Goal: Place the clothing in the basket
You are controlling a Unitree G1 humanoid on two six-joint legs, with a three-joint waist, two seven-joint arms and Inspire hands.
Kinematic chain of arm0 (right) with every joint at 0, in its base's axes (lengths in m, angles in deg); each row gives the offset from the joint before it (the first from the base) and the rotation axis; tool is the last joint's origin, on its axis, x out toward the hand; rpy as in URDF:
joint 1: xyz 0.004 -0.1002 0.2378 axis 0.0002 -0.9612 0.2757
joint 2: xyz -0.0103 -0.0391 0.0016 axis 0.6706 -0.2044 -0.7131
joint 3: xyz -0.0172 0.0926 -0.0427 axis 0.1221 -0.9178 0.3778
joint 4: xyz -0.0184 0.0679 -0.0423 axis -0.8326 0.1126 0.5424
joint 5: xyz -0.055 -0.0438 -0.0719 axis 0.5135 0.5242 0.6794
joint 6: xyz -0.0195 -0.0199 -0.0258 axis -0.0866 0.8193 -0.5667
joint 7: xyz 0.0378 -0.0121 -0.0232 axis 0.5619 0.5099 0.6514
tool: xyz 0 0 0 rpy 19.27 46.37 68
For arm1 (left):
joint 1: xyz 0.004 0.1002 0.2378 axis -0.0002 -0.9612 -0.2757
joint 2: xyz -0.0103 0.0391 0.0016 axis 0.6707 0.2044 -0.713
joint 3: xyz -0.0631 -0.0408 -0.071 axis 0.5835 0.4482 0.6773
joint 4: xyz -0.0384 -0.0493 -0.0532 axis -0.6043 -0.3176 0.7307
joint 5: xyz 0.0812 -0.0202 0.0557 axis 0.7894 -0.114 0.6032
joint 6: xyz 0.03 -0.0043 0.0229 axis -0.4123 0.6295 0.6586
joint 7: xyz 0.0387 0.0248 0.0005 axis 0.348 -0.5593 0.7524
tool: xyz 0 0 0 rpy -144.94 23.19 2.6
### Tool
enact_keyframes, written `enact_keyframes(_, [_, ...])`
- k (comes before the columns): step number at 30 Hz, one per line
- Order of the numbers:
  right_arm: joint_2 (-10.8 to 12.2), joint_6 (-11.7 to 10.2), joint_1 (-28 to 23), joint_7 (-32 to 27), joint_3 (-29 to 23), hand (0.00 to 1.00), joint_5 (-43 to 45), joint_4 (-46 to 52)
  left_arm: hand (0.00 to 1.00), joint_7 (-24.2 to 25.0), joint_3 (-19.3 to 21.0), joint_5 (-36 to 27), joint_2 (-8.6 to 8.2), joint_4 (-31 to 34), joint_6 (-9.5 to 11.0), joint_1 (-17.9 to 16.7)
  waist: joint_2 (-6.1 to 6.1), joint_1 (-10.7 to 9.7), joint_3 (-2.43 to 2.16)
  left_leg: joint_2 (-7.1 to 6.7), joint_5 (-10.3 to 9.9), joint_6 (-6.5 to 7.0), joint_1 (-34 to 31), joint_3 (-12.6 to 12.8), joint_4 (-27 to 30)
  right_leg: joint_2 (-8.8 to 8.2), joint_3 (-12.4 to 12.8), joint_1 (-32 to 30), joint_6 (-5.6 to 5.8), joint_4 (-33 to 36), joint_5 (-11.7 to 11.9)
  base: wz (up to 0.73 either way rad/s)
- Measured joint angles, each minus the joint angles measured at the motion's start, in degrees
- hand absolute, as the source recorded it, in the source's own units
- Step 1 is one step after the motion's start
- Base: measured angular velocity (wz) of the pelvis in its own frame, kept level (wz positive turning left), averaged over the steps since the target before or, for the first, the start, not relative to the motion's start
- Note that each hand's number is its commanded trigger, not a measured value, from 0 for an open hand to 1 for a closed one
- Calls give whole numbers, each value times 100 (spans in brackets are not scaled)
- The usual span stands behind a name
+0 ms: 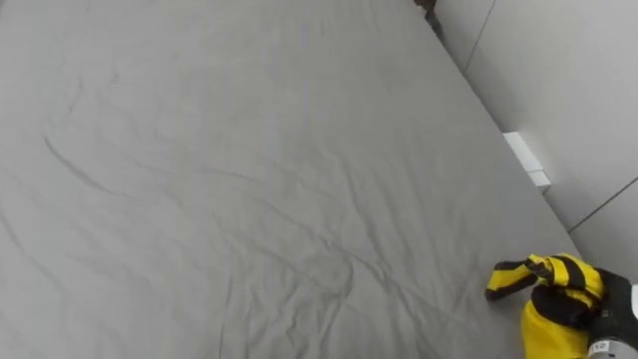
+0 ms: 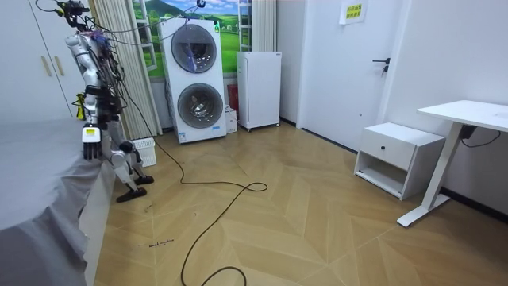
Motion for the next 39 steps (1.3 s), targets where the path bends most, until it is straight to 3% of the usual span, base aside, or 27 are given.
enact_keyframes(7, [-25,6,391,-182,-135,100,-492,-1260,0,46,-26,142,32,-26,-106,130,116,-219,1,84,-5,8,-584,176,119,61,154,-633,-18,129,93,-10])
enact_keyframes(11, [-31,15,628,-253,-183,100,-527,-1553,0,68,-67,134,44,-141,-239,297,205,-305,47,120,-7,13,-918,334,213,80,327,-1090,-18,346,128,-29])
enact_keyframes(16, [-296,-21,1407,-522,-292,100,-525,-2295,0,49,-193,137,54,-712,-277,966,351,-381,96,134,74,148,-1686,644,334,75,589,-2136,14,834,135,-22])
enact_keyframes(22, [-542,-67,1810,-826,-352,100,-548,-2535,0,-28,-643,5,54,-937,-277,1286,533,-385,117,134,117,222,-2369,944,490,71,899,-3090,61,1279,167,-26])
enact_keyframes(25, [-654,-127,1944,-900,-358,100,-600,-2853,0,-43,-893,-147,52,-989,-295,1478,705,-399,181,154,124,238,-2688,964,636,69,907,-3381,78,1361,206,0])
enact_keyframes(32, [-676,-177,2311,-1034,-382,100,-675,-3163,0,-146,-1156,-353,45,-1151,-309,1794,833,-393,190,130,163,303,-3260,1075,828,65,1107,-4147,90,1799,201,-9])
enact_keyframes(34, [-762,-190,2399,-1061,-377,100,-796,-3229,0,-181,-1347,-499,43,-1152,-309,1868,949,-392,188,144,168,310,-3429,1074,897,79,1123,-4306,102,1829,218,0])
enact_keyframes(39, [-1011,-238,2512,-1071,-377,100,-886,-3361,0,-182,-1451,-692,28,-1150,-309,1984,1104,-383,191,114,203,368,-3659,1092,939,46,1162,-4596,125,1975,229,1])
